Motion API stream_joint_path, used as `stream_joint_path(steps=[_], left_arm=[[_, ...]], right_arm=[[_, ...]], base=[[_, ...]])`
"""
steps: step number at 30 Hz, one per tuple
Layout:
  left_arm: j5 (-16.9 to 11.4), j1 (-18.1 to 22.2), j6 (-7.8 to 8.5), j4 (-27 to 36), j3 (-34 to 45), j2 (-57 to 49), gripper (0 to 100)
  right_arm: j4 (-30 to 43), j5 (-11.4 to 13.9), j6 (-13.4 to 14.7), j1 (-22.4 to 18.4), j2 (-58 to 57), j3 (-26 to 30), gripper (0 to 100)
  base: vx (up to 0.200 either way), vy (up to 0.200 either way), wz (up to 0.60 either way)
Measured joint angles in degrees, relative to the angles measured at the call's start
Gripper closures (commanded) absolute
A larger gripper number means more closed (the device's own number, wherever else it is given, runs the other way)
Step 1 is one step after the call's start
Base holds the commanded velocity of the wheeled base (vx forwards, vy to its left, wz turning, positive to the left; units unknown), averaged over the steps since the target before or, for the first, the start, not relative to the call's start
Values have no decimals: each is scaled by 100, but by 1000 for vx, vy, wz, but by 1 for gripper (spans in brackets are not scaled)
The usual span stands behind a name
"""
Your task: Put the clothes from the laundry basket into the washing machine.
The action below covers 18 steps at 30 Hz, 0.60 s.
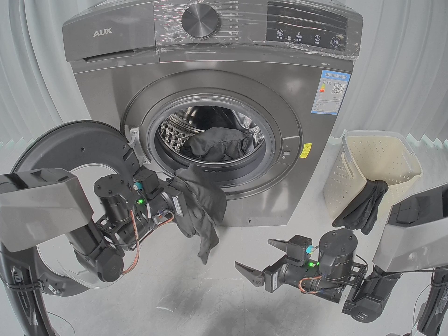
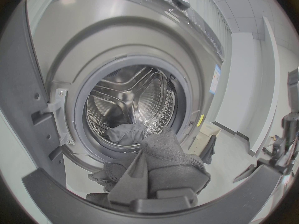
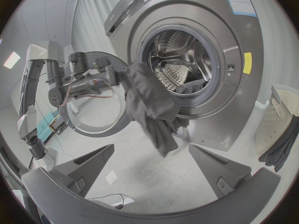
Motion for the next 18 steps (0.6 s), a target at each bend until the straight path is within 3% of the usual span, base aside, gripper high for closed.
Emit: stream_joint_path(steps=[3,9,18], left_arm=[[-9,-54,-61,0,367,-338,100],[-187,-119,-112,-5,1023,-934,100],[-138,13,137,0,1403,-1351,100]], right_arm=[[-88,-87,22,-162,-22,100,0],[-257,-490,95,-625,-154,108,0],[-279,-574,188,-1091,-662,122,0]], base=[[0,0,0],[0,0,0],[0,0,0]])
